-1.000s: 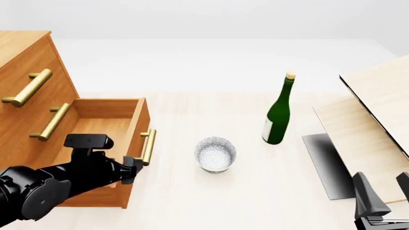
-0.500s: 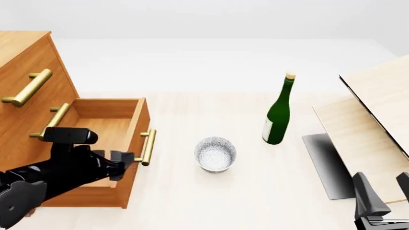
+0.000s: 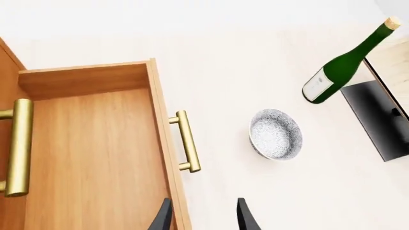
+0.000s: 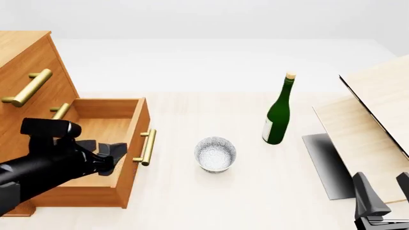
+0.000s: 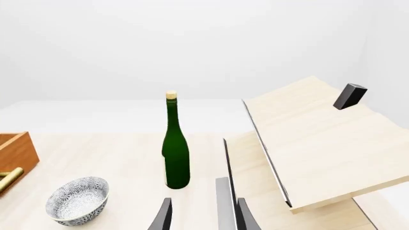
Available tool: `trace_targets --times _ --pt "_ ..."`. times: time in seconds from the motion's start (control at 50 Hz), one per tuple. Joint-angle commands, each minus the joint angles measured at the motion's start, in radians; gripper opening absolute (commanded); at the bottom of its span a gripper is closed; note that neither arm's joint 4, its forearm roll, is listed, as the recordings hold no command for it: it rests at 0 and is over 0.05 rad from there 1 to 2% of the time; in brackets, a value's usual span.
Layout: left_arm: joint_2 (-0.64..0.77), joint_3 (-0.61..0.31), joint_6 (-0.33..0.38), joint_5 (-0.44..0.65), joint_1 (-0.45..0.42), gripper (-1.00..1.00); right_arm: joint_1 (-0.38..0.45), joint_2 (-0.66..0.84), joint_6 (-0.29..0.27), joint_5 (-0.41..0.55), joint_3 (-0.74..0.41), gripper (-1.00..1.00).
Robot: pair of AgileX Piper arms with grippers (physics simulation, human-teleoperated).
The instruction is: Put the bowl in the bottom drawer of the cabinet and close it.
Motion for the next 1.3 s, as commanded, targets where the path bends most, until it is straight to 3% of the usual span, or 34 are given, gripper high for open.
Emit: trace_targets --times 0.02,1.3 --pt "-0.033 -0.051 0.007 0.022 -0.017 1.00 0.000 0.000 0.000 0.000 0.000 1.00" --pt "0.164 -0.233 -0.101 -0.106 -0.188 1.00 0.000 0.000 0.000 0.000 0.000 1.00"
